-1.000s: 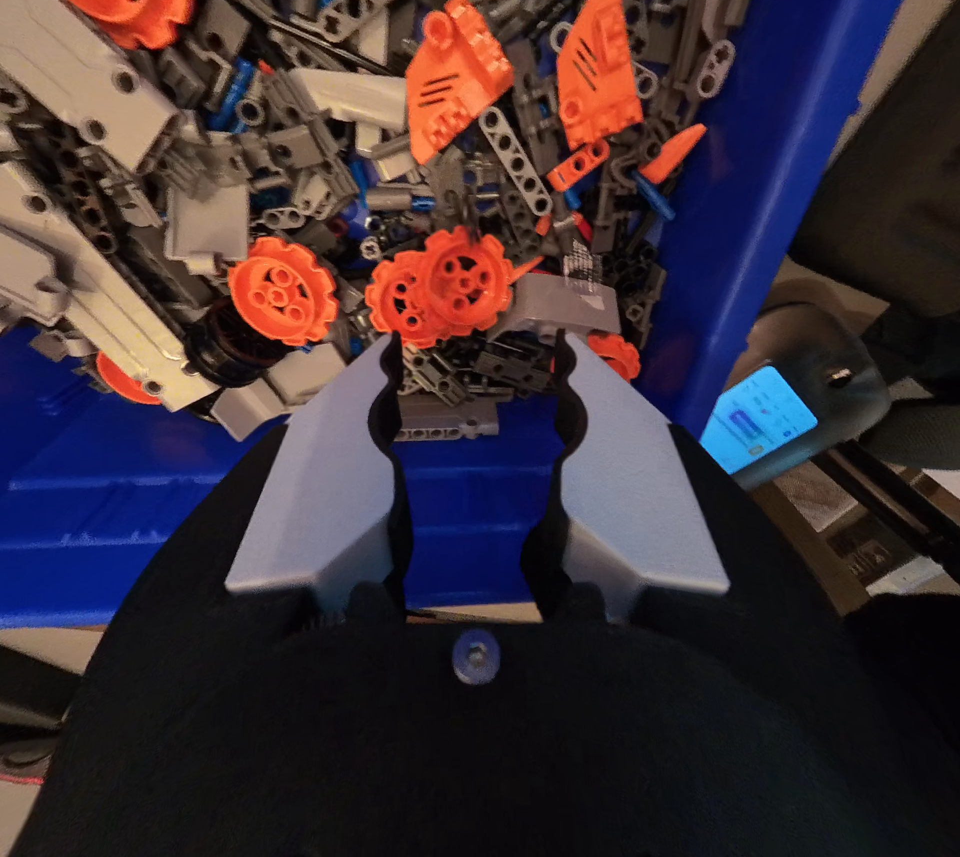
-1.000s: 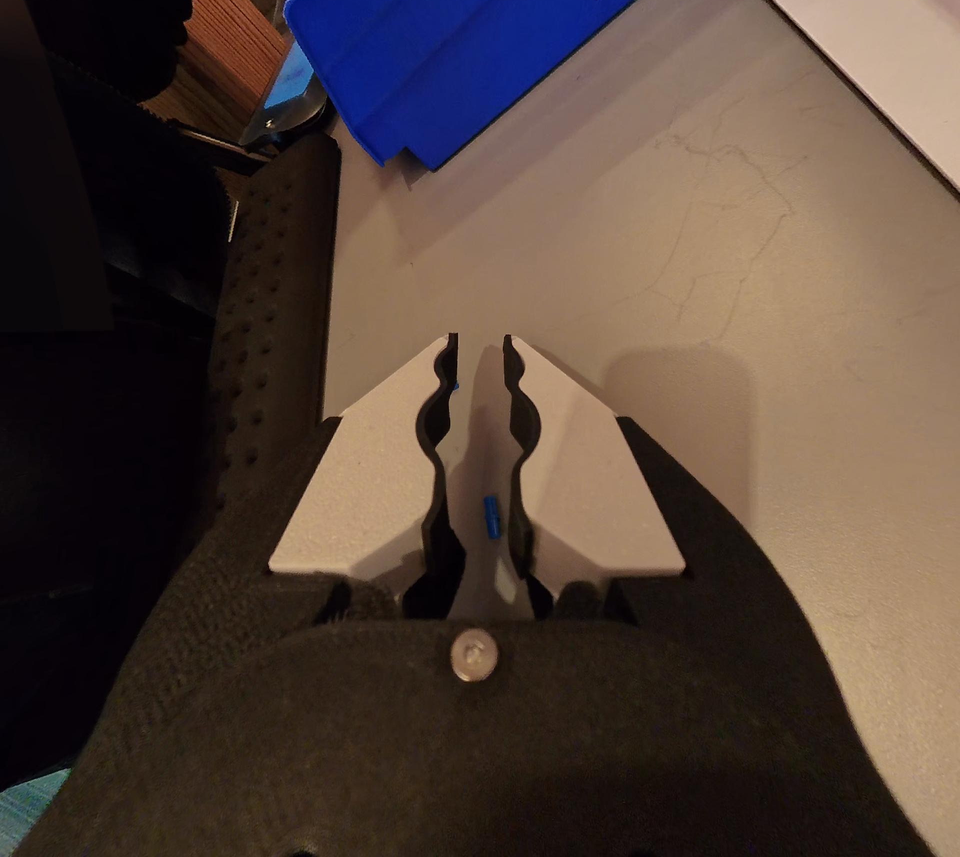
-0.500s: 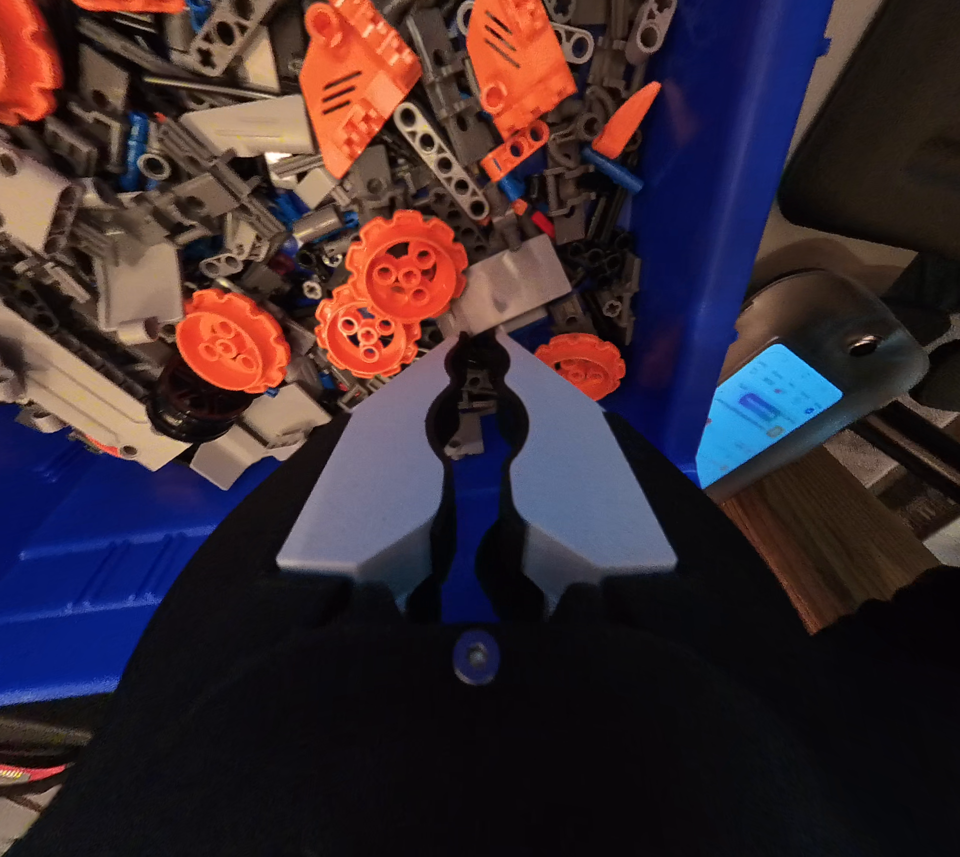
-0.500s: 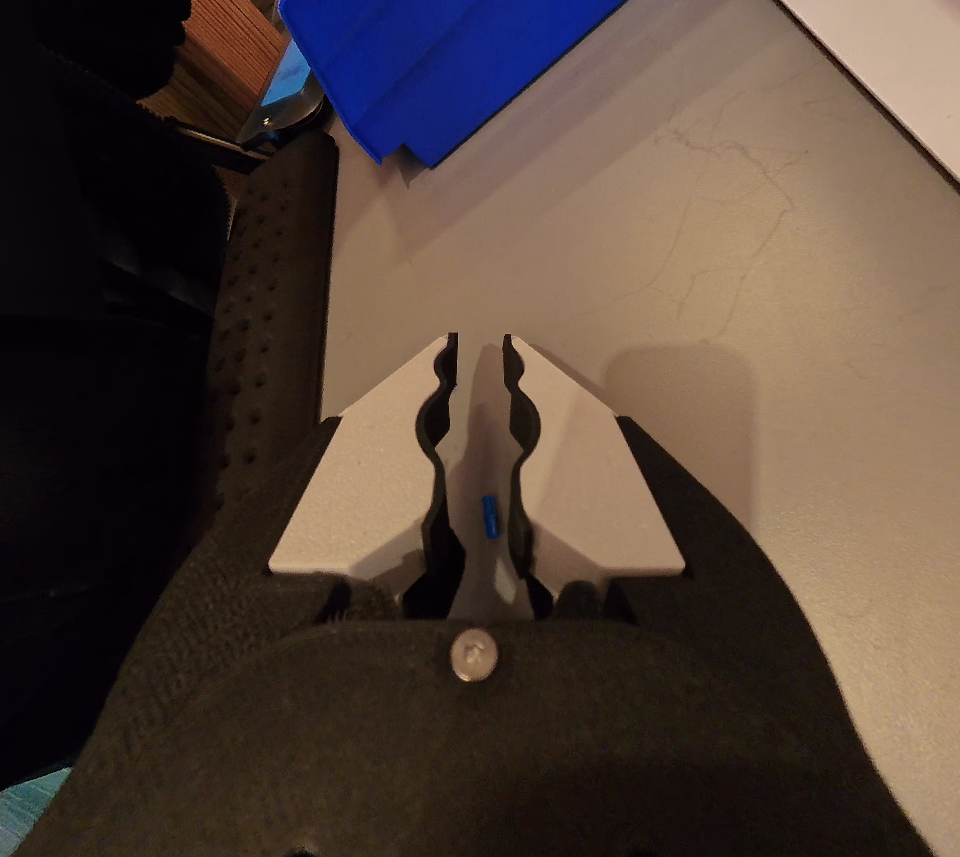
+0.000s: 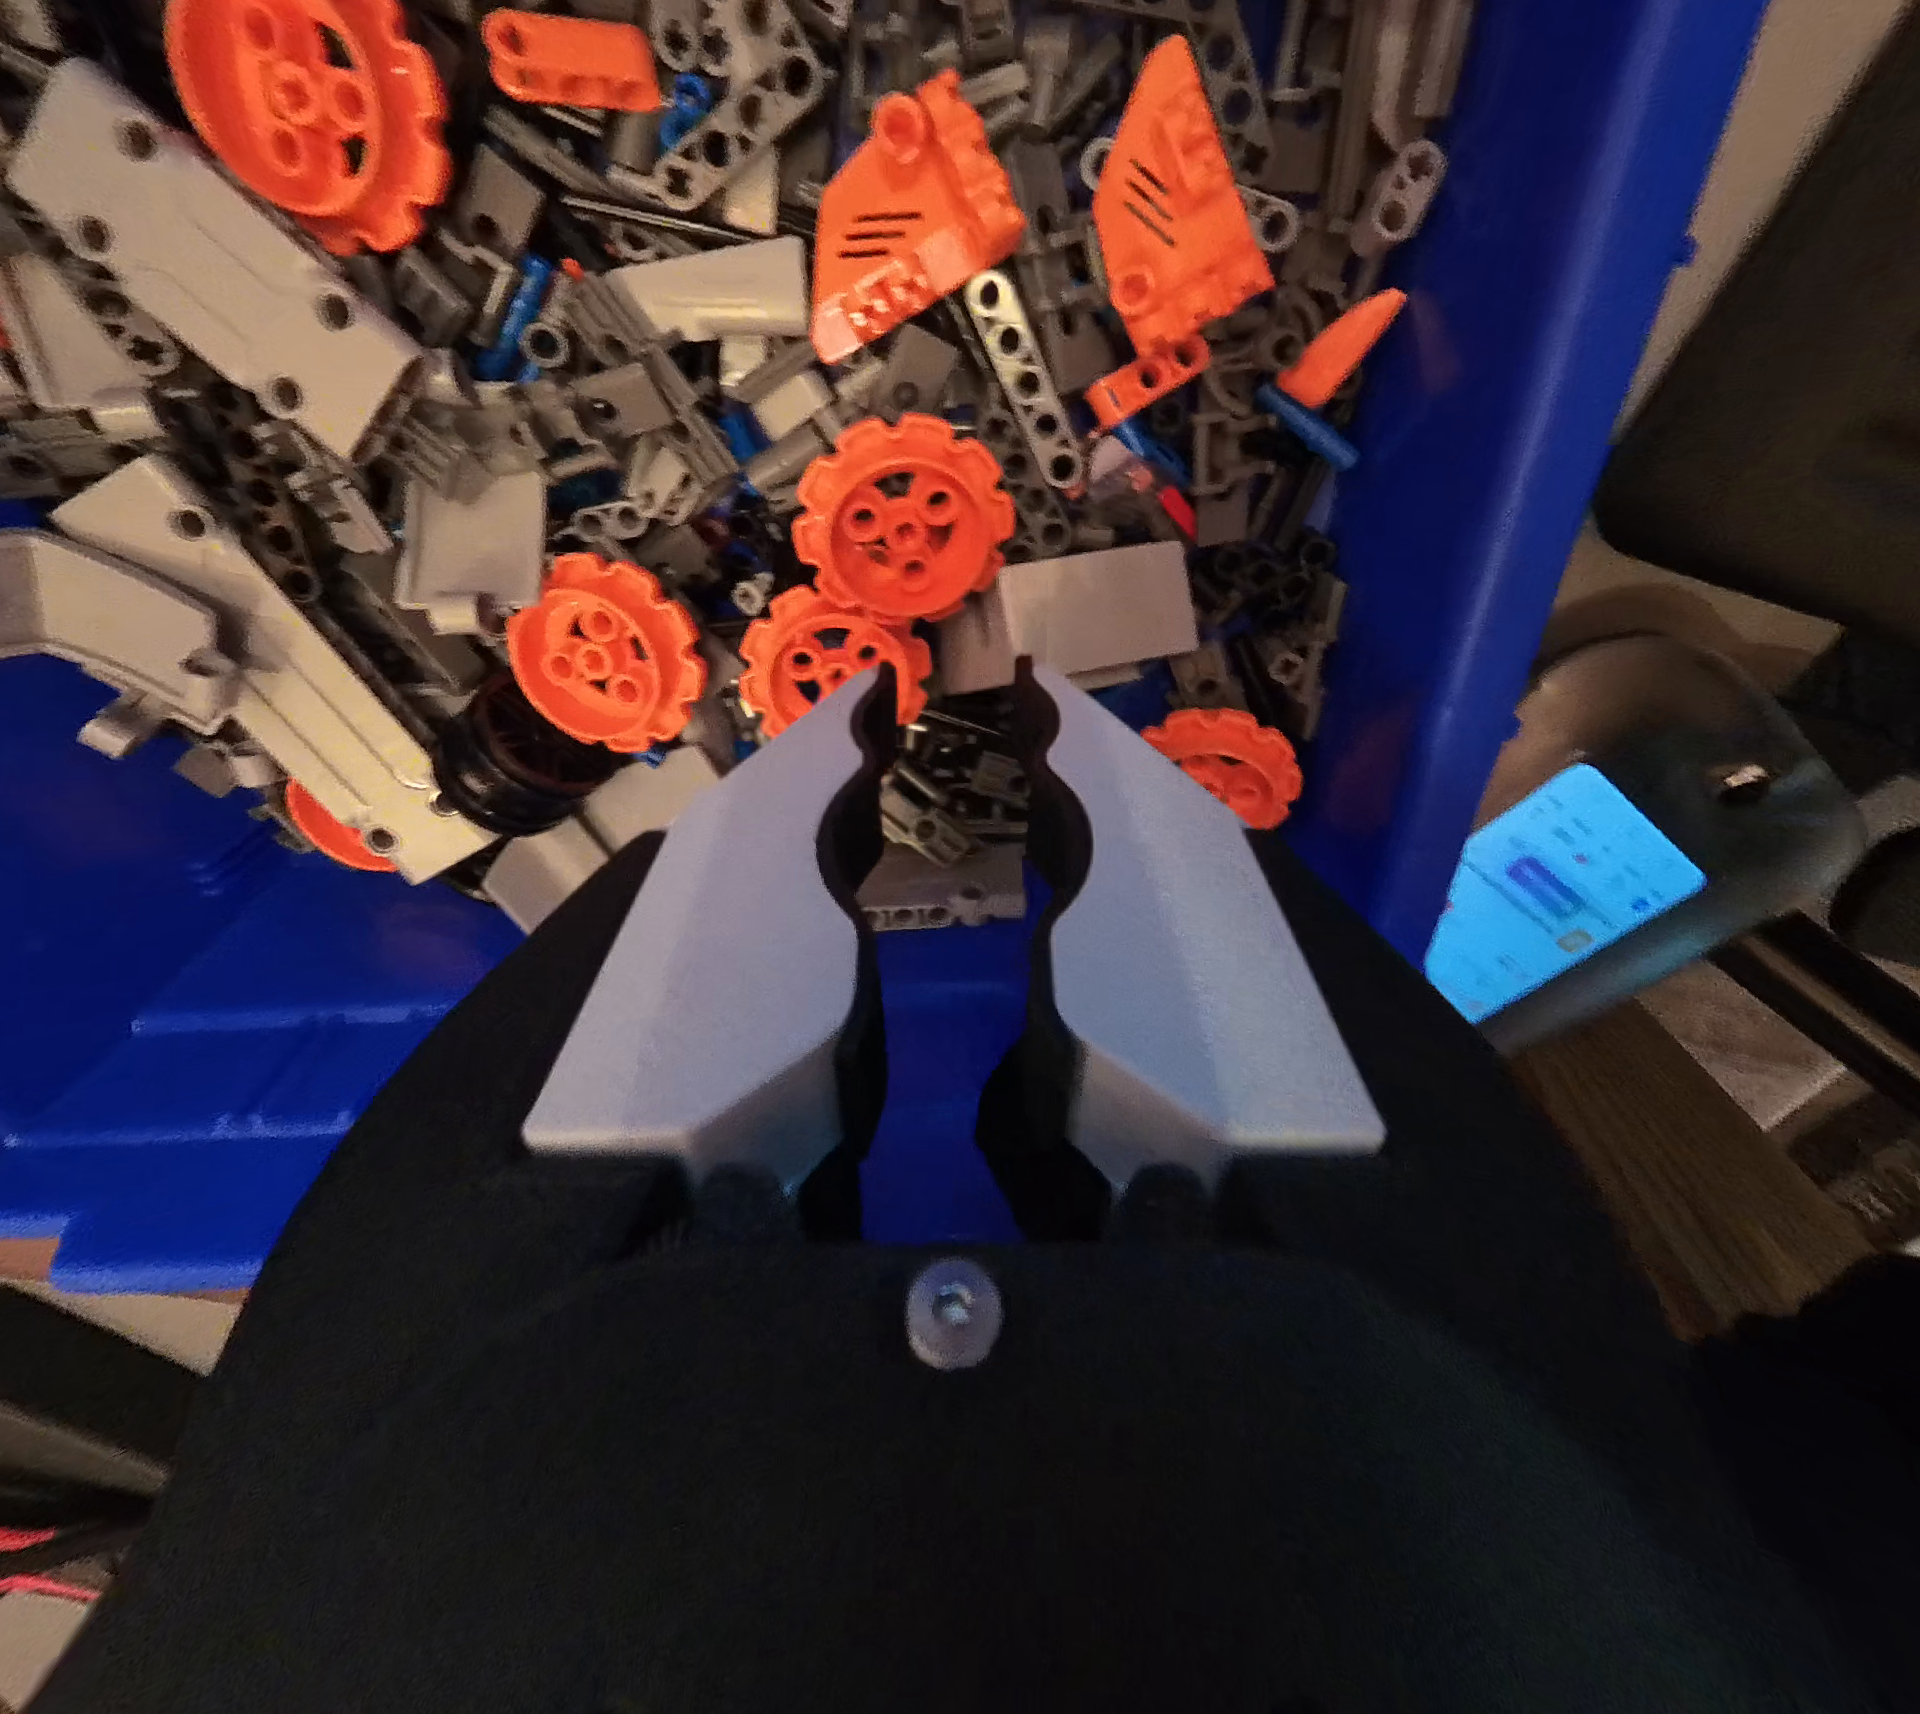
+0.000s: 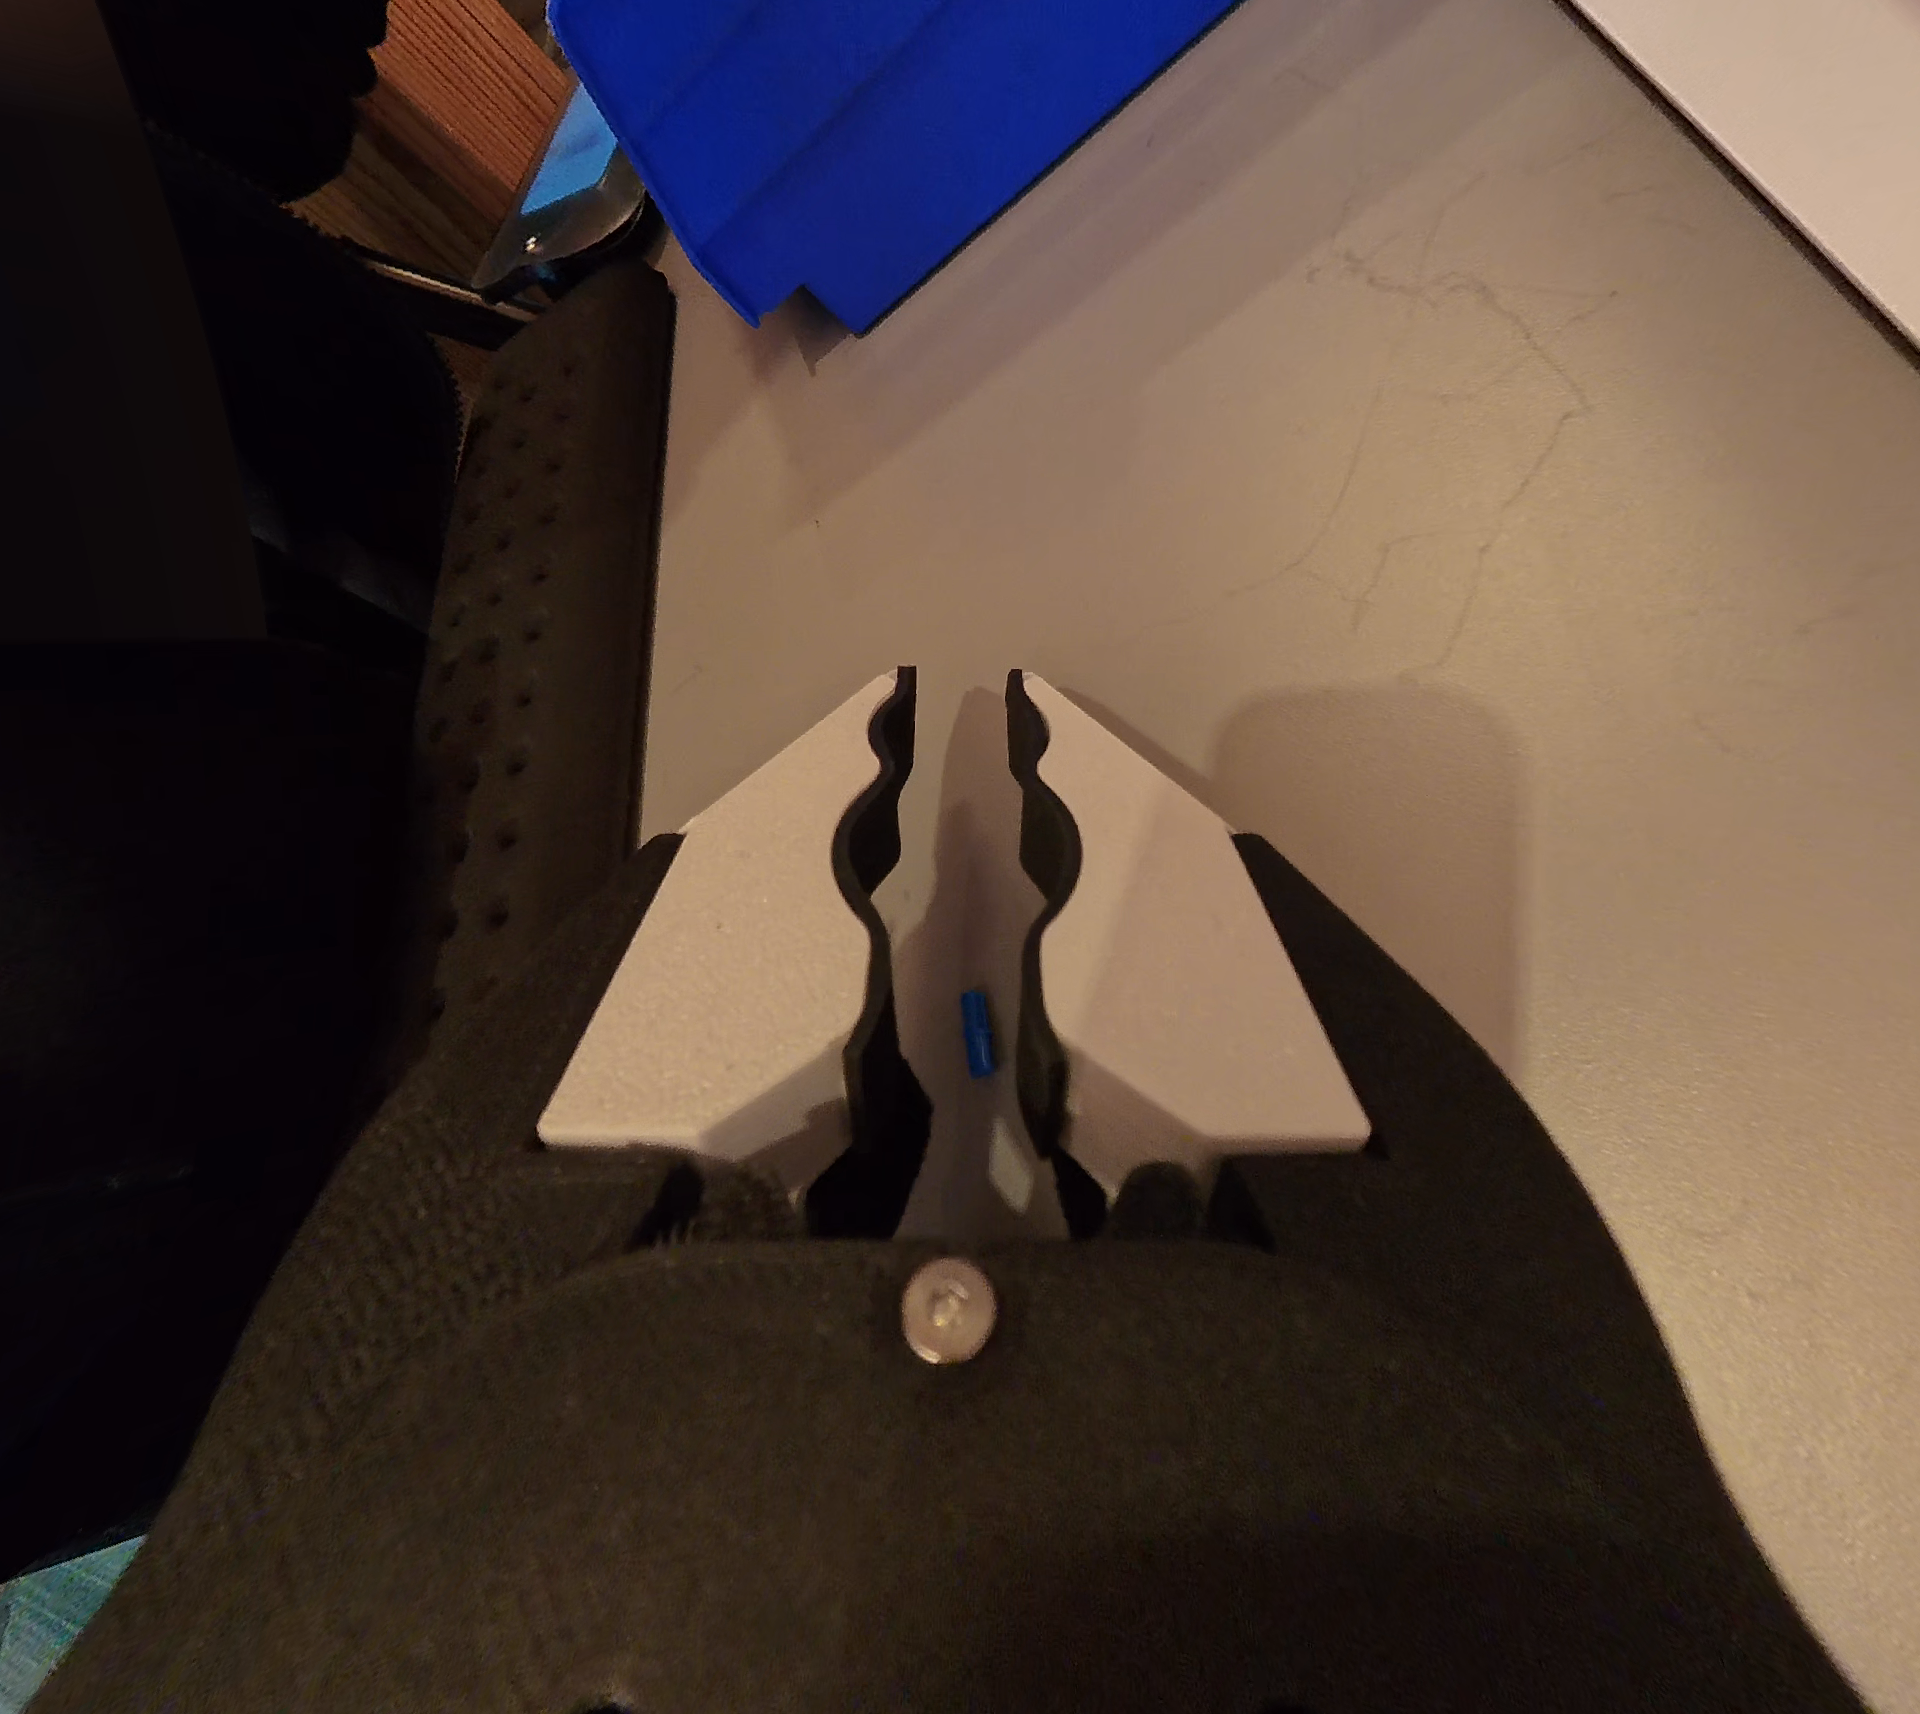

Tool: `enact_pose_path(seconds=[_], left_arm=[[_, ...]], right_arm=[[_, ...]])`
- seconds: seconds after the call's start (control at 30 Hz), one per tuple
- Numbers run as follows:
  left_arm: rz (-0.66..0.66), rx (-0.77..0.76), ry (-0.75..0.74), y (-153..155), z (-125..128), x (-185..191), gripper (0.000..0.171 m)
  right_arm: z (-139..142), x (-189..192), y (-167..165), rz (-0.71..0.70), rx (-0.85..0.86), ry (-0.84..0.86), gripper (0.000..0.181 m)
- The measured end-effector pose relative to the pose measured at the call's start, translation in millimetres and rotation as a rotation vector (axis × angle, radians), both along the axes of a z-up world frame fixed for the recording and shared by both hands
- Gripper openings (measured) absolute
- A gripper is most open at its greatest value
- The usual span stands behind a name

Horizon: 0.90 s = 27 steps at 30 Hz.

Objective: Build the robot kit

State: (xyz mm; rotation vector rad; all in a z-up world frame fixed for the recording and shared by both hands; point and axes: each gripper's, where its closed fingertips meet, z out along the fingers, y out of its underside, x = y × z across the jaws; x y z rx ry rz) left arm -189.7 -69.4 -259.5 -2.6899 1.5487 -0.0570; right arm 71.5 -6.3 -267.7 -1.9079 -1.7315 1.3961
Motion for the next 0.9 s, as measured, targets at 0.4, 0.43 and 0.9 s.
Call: enact_pose_path(seconds=[0.4, 0.43, 0.9], left_arm=[[-0.088, -0.342, 0.06, -66.1, -15.3, 4.6, 0.039], [-0.089, -0.355, 0.075, -67.9, -16.0, 3.0, 0.039], [-0.081, -0.326, 0.117, -63.7, -19.9, -3.1, 0.036]], right_arm=[[-1.7, 0.0, 0.0, 0.001, -0.006, -0.004, 0.015], [-1.7, 0.0, 0.0, 0.001, -0.006, -0.004, 0.015], [0.0, -0.1, -0.4, 0.002, -0.005, 0.001, 0.015]])
